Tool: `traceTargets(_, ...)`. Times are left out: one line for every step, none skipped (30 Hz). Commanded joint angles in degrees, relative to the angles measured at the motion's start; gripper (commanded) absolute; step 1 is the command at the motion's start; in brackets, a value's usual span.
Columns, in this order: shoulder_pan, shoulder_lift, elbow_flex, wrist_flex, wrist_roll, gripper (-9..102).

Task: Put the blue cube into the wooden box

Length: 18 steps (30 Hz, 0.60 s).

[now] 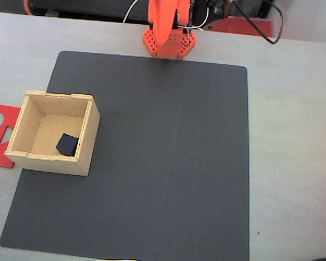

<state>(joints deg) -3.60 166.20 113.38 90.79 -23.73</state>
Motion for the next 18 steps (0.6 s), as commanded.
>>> traceTargets(-0.2, 10.4, 5.2, 0.5, -1.2, 0)
traceTargets(-0.2, 14.1, 7.4, 0.5, -1.5, 0)
traceTargets(-0.1, 17.4, 9.6, 0.8, -2.0, 0)
traceTargets(0.1, 20.0, 11.3, 1.3, -2.5, 0)
traceTargets(1.1, 21.8, 13.0, 1.5, -2.9, 0)
traceTargets(2.5, 22.7, 14.3, 1.6, -3.6, 0)
traceTargets(3.4, 23.1, 15.6, 1.6, -4.2, 0)
traceTargets(4.0, 23.3, 17.4, 1.6, -4.6, 0)
traceTargets(4.3, 23.6, 19.2, 1.1, -4.6, 0)
traceTargets(4.4, 23.6, 20.8, 0.2, -4.5, 0)
traceTargets(4.4, 23.7, 22.8, -0.6, -4.6, 0)
traceTargets(4.0, 24.6, 25.6, -1.8, -4.5, 0)
traceTargets(4.2, 25.1, 28.6, -3.2, -4.0, 0)
traceTargets(4.5, 25.1, 31.6, -4.3, -3.3, 0)
traceTargets(4.5, 25.1, 34.9, -5.5, -2.5, 0)
traceTargets(5.0, 25.1, 37.5, -6.5, -0.4, 0)
traceTargets(5.1, 25.1, 39.8, -6.9, 1.0, 0)
traceTargets(6.4, 25.1, 41.2, -8.7, 3.4, 0)
